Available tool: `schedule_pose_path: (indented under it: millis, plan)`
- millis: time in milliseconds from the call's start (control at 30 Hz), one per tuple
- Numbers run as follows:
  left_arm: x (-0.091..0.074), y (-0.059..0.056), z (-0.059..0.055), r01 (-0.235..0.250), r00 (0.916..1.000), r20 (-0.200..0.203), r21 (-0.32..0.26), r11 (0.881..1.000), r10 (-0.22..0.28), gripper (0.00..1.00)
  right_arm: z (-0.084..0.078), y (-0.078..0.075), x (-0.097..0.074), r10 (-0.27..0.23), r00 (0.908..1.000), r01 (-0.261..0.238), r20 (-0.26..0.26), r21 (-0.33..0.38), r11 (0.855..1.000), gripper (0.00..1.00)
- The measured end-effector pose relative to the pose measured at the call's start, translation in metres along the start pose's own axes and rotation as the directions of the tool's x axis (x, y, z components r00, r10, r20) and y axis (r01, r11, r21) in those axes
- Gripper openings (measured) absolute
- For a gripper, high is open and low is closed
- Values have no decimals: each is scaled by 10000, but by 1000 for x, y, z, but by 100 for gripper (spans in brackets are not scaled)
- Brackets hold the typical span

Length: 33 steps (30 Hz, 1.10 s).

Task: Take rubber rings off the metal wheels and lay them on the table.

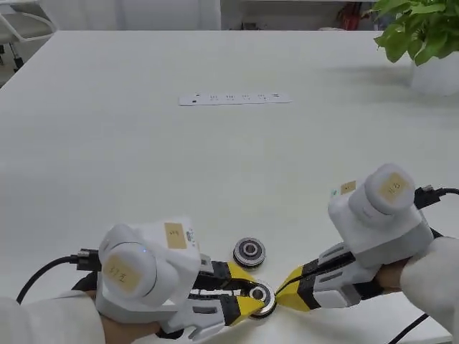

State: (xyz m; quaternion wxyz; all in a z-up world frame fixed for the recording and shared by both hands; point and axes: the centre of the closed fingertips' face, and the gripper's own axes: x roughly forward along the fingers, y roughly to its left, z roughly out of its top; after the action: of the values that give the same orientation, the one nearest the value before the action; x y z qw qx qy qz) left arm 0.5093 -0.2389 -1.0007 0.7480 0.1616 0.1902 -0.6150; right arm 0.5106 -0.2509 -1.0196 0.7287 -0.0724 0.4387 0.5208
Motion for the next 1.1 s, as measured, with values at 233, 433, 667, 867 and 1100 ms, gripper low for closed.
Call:
schedule_pose_path:
  millis: [233, 433, 667, 867, 1100]
  plan:
    - [0, 0, 0, -19, 10000, 23, 54, 10000, 19, 14, 10, 3, -6, 338, 9970, -408, 699, 1012, 9940, 0]
    - [0, 0, 0, -13, 10000, 10, 183, 9998, 13, 14, 11, 7, -5, 309, 9978, -366, 589, 984, 9945, 0]
    - [-1, 0, 0, 28, 10000, 15, 232, 9997, -28, 13, 14, 12, -5, 366, 9975, -416, 596, 839, 9956, 0]
    - [-1, 0, 0, 27, 10000, 20, 254, 9997, -27, 13, 16, 15, -5, 479, 9966, -529, 675, 748, 9958, 0]
    - [-1, 0, 0, 31, 10000, 23, 260, 9997, -32, 13, 16, 15, -4, 484, 9966, -528, 673, 654, 9965, 0]
